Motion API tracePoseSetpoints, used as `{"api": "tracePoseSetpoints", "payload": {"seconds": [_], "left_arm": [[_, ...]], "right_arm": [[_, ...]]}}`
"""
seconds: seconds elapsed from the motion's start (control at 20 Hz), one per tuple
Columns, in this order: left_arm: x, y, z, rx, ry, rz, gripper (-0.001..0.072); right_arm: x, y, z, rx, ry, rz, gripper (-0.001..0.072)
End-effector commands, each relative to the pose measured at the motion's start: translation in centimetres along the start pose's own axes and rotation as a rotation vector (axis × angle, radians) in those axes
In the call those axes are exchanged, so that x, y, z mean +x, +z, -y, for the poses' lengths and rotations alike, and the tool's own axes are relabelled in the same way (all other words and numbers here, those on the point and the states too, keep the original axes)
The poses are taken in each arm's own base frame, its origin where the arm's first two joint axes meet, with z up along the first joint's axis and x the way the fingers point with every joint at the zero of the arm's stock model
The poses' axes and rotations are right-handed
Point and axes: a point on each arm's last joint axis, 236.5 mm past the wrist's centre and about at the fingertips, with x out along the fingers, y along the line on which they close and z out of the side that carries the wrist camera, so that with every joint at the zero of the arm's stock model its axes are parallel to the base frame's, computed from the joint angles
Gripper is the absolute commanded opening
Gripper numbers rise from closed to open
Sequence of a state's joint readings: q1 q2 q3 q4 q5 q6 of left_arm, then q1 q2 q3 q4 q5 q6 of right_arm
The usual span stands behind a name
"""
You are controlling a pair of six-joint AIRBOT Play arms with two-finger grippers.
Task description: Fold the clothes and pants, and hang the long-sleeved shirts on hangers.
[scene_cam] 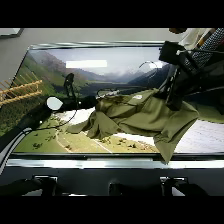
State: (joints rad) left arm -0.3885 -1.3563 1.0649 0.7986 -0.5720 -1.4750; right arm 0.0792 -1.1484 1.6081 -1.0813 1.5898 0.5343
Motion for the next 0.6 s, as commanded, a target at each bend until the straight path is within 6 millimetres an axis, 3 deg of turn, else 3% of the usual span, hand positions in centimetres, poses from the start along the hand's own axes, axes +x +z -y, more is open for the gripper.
{"api": "tracePoseSetpoints", "payload": {"seconds": [0.0,0.25,0.55], "left_arm": [[-1.9,3.8,1.1,0.040,-0.025,0.058,0.0017],[-4.1,8.1,4.8,0.094,-0.083,0.154,0.0017],[-7.2,11.5,8.3,0.243,-0.087,0.216,0.0017]], "right_arm": [[0.0,0.2,-0.3,0.014,0.011,0.009,0.0024],[1.3,0.0,0.1,0.082,0.043,0.005,0.0024],[3.1,-0.6,0.7,0.126,0.080,-0.012,0.0024]]}}
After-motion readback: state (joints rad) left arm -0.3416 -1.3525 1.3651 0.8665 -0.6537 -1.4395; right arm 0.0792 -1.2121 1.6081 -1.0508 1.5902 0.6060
